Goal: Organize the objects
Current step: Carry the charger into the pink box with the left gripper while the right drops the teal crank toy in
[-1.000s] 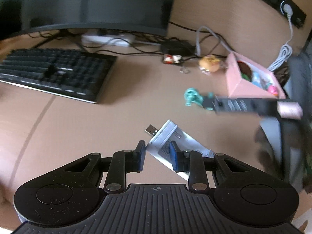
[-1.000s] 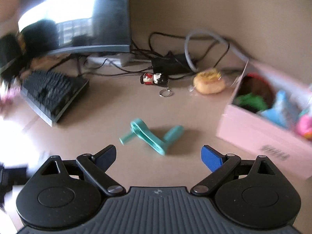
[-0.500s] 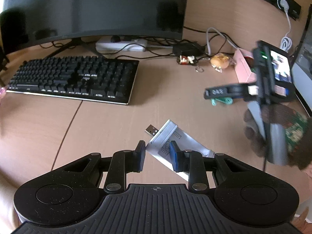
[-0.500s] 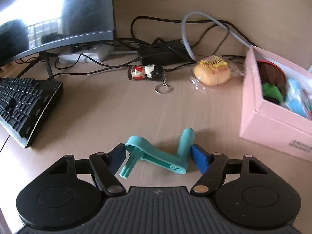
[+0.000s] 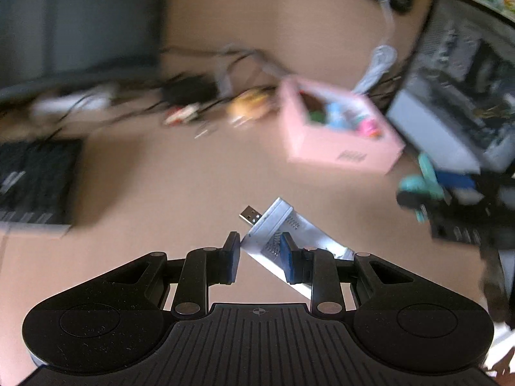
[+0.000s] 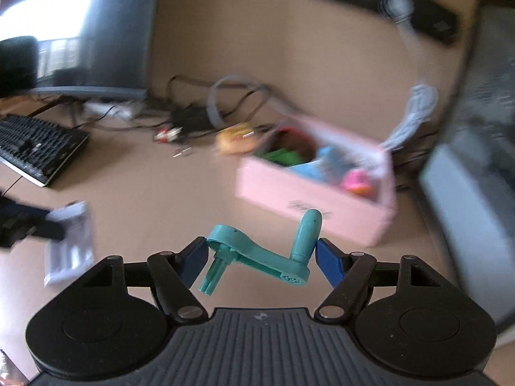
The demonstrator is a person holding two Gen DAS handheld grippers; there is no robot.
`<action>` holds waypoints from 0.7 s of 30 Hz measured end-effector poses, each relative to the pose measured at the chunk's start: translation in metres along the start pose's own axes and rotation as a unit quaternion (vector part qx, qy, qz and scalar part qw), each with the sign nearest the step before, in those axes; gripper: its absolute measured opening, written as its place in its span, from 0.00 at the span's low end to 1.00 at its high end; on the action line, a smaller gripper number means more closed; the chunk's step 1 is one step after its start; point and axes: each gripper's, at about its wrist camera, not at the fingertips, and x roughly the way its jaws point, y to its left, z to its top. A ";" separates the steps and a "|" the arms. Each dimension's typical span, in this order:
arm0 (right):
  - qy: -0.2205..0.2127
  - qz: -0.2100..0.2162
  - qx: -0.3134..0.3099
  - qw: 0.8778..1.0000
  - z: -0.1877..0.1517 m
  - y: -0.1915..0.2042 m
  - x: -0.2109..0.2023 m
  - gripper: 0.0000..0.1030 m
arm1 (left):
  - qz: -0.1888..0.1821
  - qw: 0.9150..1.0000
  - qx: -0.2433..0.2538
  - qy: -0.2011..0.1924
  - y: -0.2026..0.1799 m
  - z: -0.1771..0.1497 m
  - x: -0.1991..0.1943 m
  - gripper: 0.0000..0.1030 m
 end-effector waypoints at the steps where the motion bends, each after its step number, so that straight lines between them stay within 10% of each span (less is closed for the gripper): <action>1: -0.006 -0.009 0.007 1.000 -0.001 -0.010 -0.009 0.72 | -0.013 1.000 0.008 -0.007 -0.009 0.012 0.007 0.29; 12: -0.036 -0.060 0.074 0.995 -0.021 -0.092 -0.047 0.72 | -0.057 0.996 0.006 -0.062 -0.103 0.149 0.133 0.34; 21: -0.020 -0.037 0.082 0.996 -0.021 -0.122 -0.020 0.72 | 0.004 0.999 -0.045 0.026 -0.109 0.133 0.231 0.37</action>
